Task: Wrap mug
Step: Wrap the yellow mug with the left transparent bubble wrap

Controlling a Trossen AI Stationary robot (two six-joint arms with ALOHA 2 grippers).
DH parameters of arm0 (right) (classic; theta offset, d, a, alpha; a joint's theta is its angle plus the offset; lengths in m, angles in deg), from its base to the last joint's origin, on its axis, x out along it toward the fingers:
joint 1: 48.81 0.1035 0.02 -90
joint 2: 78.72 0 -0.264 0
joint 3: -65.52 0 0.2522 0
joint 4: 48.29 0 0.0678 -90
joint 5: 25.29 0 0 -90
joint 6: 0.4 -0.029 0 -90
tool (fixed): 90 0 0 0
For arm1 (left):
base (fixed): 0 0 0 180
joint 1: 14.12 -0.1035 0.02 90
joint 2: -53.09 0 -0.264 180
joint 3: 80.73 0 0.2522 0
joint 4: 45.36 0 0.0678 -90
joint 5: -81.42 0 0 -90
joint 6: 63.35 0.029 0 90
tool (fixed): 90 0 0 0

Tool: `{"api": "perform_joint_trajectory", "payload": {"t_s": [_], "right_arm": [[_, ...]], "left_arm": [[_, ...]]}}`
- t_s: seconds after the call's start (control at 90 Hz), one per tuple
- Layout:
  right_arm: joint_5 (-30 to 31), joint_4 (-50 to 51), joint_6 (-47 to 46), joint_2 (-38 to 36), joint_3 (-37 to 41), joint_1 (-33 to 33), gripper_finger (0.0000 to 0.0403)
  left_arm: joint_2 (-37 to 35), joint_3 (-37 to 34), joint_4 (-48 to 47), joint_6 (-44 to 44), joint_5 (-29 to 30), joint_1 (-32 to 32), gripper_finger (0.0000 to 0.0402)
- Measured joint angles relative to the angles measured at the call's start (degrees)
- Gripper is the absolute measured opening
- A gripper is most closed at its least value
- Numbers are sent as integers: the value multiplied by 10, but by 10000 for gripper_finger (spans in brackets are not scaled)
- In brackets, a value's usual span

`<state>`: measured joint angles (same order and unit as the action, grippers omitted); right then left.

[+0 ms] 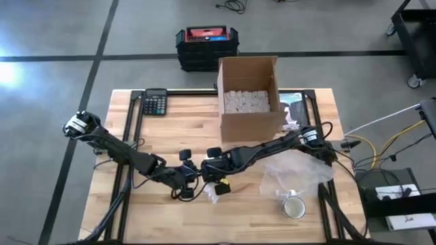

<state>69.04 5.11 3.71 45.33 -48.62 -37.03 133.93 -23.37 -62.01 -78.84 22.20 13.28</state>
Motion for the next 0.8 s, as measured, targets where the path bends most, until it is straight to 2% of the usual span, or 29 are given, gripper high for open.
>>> {"api": "perform_joint_trajectory", "payload": {"t_s": [0.411,0.622,0.8], "right_arm": [[-31,-30,0,11,3,0,0],[-33,-16,4,-28,7,-1,0],[-35,11,16,-95,6,0,0]], "left_arm": [[0,0,4,0,0,0,0],[0,0,3,0,0,0,0],[0,0,4,0,0,0,0]]}}
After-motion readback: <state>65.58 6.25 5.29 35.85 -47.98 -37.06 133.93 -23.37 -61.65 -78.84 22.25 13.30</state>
